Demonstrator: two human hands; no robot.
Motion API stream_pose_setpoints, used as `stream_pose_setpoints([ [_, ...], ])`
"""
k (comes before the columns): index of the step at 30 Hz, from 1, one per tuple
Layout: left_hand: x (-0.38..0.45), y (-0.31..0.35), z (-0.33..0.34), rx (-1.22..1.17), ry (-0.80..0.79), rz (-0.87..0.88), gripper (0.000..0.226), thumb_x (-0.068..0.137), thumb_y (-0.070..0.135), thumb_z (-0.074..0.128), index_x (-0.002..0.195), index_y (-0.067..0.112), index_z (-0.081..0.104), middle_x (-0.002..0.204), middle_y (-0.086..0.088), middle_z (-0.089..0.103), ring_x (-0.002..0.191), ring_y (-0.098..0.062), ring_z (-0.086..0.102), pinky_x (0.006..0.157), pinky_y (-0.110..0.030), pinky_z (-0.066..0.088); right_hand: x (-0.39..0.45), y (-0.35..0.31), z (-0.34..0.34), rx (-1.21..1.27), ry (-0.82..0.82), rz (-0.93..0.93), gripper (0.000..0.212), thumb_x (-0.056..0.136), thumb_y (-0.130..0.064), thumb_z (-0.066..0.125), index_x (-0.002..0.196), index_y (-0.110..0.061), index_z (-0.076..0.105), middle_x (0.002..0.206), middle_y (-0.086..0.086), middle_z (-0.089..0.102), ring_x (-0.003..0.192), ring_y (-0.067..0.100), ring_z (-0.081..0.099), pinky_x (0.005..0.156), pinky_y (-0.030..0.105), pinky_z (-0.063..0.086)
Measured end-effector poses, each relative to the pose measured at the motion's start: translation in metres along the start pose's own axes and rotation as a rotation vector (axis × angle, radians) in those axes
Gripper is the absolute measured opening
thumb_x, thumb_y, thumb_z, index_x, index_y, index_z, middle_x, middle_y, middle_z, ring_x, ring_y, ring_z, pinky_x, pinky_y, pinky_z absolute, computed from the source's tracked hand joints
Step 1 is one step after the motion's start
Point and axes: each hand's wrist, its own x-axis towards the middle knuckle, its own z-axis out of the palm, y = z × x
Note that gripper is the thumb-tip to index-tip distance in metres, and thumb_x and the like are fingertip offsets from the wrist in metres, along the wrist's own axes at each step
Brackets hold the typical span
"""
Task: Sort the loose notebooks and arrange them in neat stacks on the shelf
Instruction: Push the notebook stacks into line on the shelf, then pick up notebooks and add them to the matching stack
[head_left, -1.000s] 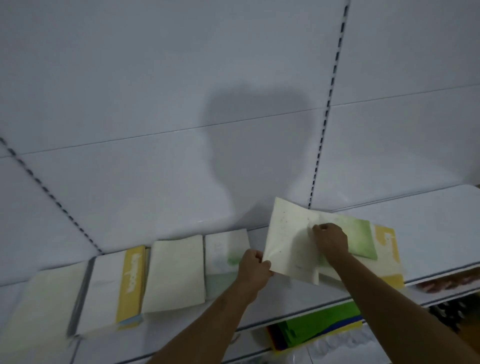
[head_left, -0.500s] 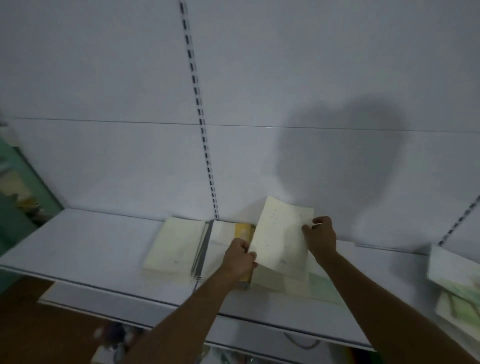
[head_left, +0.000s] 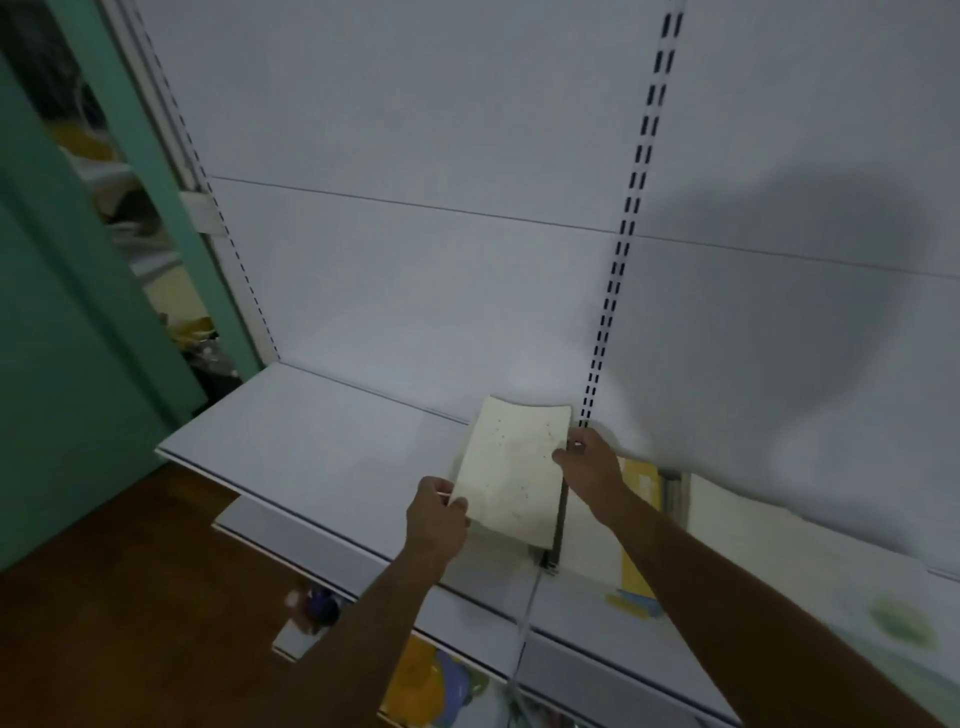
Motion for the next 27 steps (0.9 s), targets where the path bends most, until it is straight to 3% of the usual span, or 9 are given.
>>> stream_pose_setpoints([
  [4,0.020,-0.016,-0.016,0.124,0.028,-0.014,0.013,0.091,0.006,0.058,0.102,0.008,0.052,0.102,-0.016,0.064,0.088,-0.029,0.066,0.076,-0.036,0.057,0.007,-0.003,0.034,-0.064,-0.091,0.097,0.052,0.085,-0.016,0.062,0.134,-0.012,0.046,0.112,0.006,0.057,0.081,0.017,0.058,0.078,0.034,0.052],
  [6,0.026,-0.019,-0.018,0.189,0.032,0.000,0.017,0.089,0.007,0.060,0.105,0.004,0.056,0.104,-0.016,0.065,0.092,-0.029,0.065,0.083,-0.040,0.057,0.010,-0.001,0.044,-0.079,-0.099,0.143,0.058,0.086,-0.018,0.061,0.140,-0.011,0.040,0.113,0.006,0.055,0.075,0.014,0.056,0.073,0.032,0.054],
  [8,0.031,-0.021,-0.018,0.272,0.043,0.029,0.024,0.089,0.010,0.062,0.110,0.001,0.058,0.107,-0.015,0.063,0.097,-0.028,0.063,0.088,-0.041,0.055,0.014,0.002,0.048,-0.211,-0.102,0.125,0.054,0.086,-0.020,0.058,0.137,-0.008,0.045,0.114,0.009,0.059,0.073,0.013,0.057,0.062,0.024,0.050],
  [11,0.031,-0.024,-0.016,0.368,0.047,0.051,0.030,0.090,0.016,0.062,0.116,0.003,0.056,0.113,-0.017,0.057,0.102,-0.028,0.058,0.092,-0.038,0.050,0.017,0.005,0.049,-0.309,-0.101,0.108,0.042,0.084,-0.021,0.055,0.123,-0.005,0.054,0.100,0.009,0.063,0.070,0.014,0.060,0.060,0.025,0.049],
  [13,0.027,-0.025,-0.014,0.389,0.051,0.053,0.033,0.090,0.017,0.061,0.119,0.004,0.051,0.118,-0.017,0.052,0.104,-0.029,0.056,0.091,-0.035,0.046,0.017,0.005,0.048,-0.329,-0.110,0.104,0.042,0.086,-0.019,0.054,0.125,-0.003,0.053,0.102,0.009,0.063,0.077,0.019,0.066,0.065,0.026,0.052],
  [16,0.017,-0.016,-0.012,0.394,0.116,0.060,0.038,0.090,0.021,0.061,0.122,0.005,0.047,0.122,-0.016,0.044,0.097,-0.033,0.059,0.082,-0.037,0.050,0.014,0.003,0.044,-0.324,-0.092,0.074,0.040,0.088,-0.019,0.054,0.126,-0.004,0.053,0.115,0.010,0.061,0.096,0.025,0.066,0.086,0.033,0.054],
  [19,0.007,0.000,-0.001,0.418,0.169,0.130,0.030,0.090,0.023,0.059,0.115,0.007,0.050,0.117,-0.014,0.046,0.092,-0.032,0.060,0.074,-0.038,0.053,0.004,-0.003,0.029,-0.277,-0.042,0.004,0.035,0.088,-0.018,0.055,0.122,-0.010,0.058,0.110,0.007,0.062,0.094,0.022,0.064,0.088,0.034,0.053],
  [22,-0.008,0.024,0.030,0.403,0.094,0.202,0.021,0.090,0.022,0.059,0.108,0.011,0.054,0.114,-0.012,0.049,0.085,-0.025,0.059,0.073,-0.032,0.049,-0.008,-0.004,-0.006,-0.297,0.062,-0.083,0.021,0.086,-0.015,0.055,0.103,-0.008,0.066,0.104,0.007,0.068,0.087,0.019,0.063,0.077,0.028,0.050],
  [27,-0.051,0.072,0.112,0.371,-0.136,0.374,0.013,0.087,0.019,0.060,0.098,0.013,0.057,0.103,-0.007,0.058,0.084,-0.019,0.057,0.074,-0.028,0.046,-0.034,0.018,-0.104,-0.260,0.235,-0.017,0.020,0.087,-0.021,0.057,0.106,-0.017,0.065,0.102,0.002,0.068,0.081,0.014,0.060,0.071,0.023,0.046],
])
